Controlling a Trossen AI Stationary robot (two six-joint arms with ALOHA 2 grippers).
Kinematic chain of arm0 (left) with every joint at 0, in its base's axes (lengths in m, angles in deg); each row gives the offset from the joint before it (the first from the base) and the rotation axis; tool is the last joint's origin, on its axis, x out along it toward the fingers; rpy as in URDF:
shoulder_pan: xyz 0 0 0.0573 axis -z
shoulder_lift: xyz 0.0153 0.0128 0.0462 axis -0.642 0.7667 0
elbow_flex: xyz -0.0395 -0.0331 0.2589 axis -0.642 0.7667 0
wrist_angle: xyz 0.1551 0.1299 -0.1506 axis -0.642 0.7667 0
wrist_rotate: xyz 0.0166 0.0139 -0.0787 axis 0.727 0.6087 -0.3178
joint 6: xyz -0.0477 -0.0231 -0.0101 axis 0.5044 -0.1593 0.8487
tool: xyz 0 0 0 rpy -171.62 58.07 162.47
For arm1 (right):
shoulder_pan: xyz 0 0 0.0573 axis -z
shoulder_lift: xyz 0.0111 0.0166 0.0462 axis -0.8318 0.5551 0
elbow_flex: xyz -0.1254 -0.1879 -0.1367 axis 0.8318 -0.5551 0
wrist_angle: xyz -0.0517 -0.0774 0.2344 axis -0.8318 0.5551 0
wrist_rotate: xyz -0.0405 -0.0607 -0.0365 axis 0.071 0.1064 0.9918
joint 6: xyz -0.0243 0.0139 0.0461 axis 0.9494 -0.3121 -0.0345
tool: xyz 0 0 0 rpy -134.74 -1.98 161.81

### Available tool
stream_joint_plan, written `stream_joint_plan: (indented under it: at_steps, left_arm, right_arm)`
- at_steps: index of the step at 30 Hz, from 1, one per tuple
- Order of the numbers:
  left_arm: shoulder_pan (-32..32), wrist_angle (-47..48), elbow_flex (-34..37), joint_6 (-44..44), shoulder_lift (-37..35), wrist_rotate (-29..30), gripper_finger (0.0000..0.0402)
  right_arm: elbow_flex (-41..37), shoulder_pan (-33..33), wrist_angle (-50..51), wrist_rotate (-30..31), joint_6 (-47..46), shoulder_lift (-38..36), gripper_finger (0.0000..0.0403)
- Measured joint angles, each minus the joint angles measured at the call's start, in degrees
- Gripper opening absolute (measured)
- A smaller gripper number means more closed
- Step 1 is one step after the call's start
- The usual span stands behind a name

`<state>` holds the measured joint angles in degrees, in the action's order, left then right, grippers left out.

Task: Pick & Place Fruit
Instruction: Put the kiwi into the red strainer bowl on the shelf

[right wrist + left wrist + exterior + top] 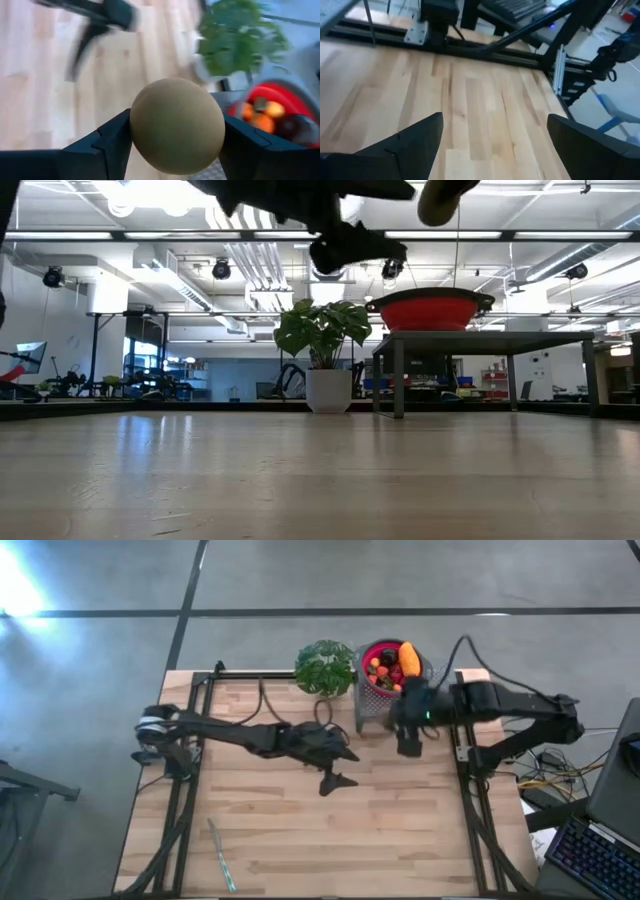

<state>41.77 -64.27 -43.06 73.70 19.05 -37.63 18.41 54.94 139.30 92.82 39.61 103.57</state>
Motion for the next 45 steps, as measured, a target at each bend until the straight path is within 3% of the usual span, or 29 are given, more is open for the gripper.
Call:
stream_joint_plan:
  at_steps: [6, 9, 12, 18, 30, 35, 45]
  left_arm:
    - [2.1, -11.2, 10.3, -0.1, -6.3, 1.2, 0.0362]
    - [2.4, -16.0, 14.2, -0.1, -8.2, 1.3, 0.0362]
    - [2.4, -18.0, 15.7, 0.3, -9.3, 1.4, 0.0362]
    - [2.4, -18.9, 16.2, 0.3, -10.1, 1.4, 0.0362]
    - [2.4, -18.8, 16.3, 0.4, -10.1, 1.4, 0.0362]
    - [2.4, -18.7, 16.3, 0.4, -10.1, 1.4, 0.0362]
    - [2.4, -18.6, 16.3, 1.5, -10.0, 1.4, 0.0362]
  right_arm:
    - [2.3, 12.5, -1.0, -1.8, 3.6, 0.2, 0.0244]
    - [2.4, 18.7, -2.5, -7.1, 4.7, 0.3, 0.0236]
    - [2.4, 23.9, -4.3, -11.0, 5.3, 1.2, 0.023]
    - [2.8, 30.8, -5.4, -11.2, 7.5, 6.2, 0.024]
    - [8.6, 37.0, -4.8, -11.5, 9.6, 17.5, 0.0229]
    - [10.9, 38.0, -4.9, -11.7, 9.3, 20.8, 0.0246]
    - [11.6, 38.5, -4.8, -11.4, 9.0, 23.5, 0.0247]
